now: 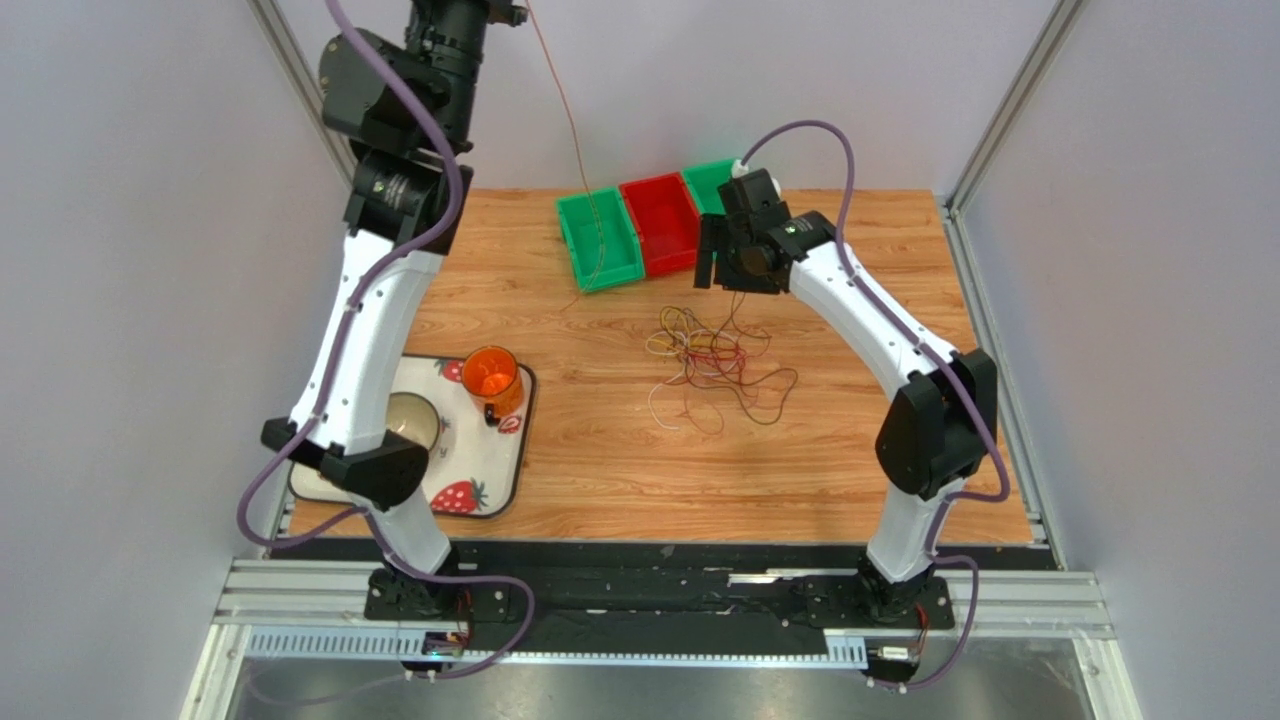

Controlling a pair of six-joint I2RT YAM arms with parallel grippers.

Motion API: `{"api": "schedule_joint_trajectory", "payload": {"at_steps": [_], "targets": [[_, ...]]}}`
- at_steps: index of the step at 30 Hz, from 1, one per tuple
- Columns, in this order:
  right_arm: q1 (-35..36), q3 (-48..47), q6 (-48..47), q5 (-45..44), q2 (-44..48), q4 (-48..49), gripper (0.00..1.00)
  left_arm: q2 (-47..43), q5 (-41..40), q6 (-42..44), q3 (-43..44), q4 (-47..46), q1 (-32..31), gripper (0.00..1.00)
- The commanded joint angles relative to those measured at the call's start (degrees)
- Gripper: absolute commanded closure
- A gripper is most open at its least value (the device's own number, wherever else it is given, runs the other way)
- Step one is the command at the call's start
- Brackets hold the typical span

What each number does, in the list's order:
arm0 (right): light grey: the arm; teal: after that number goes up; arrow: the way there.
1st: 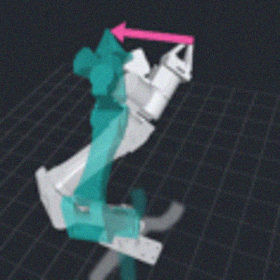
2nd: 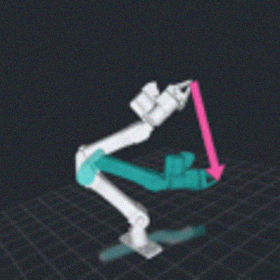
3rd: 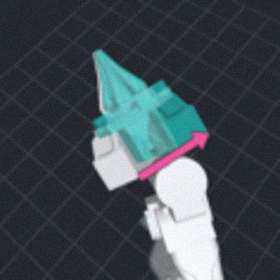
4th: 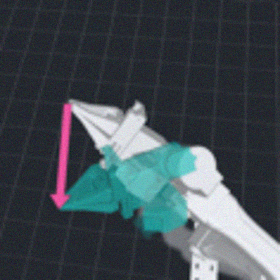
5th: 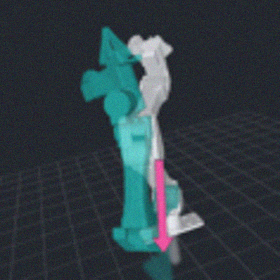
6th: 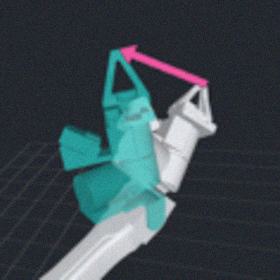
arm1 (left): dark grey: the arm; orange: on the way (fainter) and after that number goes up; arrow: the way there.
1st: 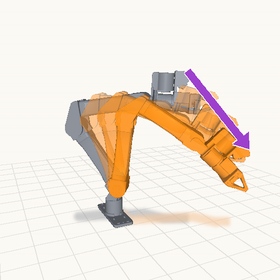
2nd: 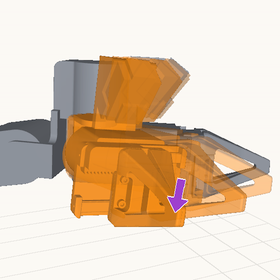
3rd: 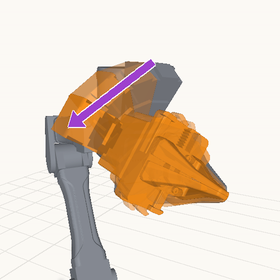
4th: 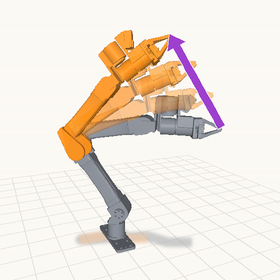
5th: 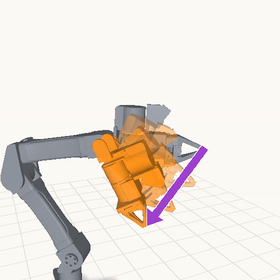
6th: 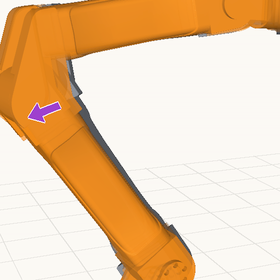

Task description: Untangle the cables

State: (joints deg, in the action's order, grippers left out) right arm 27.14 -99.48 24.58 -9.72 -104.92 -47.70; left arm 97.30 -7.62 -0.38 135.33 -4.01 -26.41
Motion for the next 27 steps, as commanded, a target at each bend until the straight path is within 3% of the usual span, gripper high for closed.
{"api": "schedule_joint_trajectory", "payload": {"at_steps": [1,6,14,22,27], "targets": [[-0.68,2.53,1.70,5.85,5.06,-2.13,0.25,3.77,-2.49,-1.81,4.41,-6.53,0.93,1.00],[-2.17,4.29,1.09,7.16,10.70,-2.04,0.24,10.98,-3.63,-4.18,12.84,-7.15,0.93,1.00],[-5.51,5.78,1.00,11.21,14.83,-0.91,0.25,16.69,-2.67,-6.73,18.65,-15.04,1.01,1.00],[-7.27,6.76,1.70,15.07,13.69,0.33,0.26,18.63,-5.39,-5.94,17.43,-26.39,1.27,1.00],[-7.53,7.46,1.96,15.87,13.69,1.38,0.27,21.00,-5.74,-12.09,17.95,-30.87,2.68,1.00]]}}
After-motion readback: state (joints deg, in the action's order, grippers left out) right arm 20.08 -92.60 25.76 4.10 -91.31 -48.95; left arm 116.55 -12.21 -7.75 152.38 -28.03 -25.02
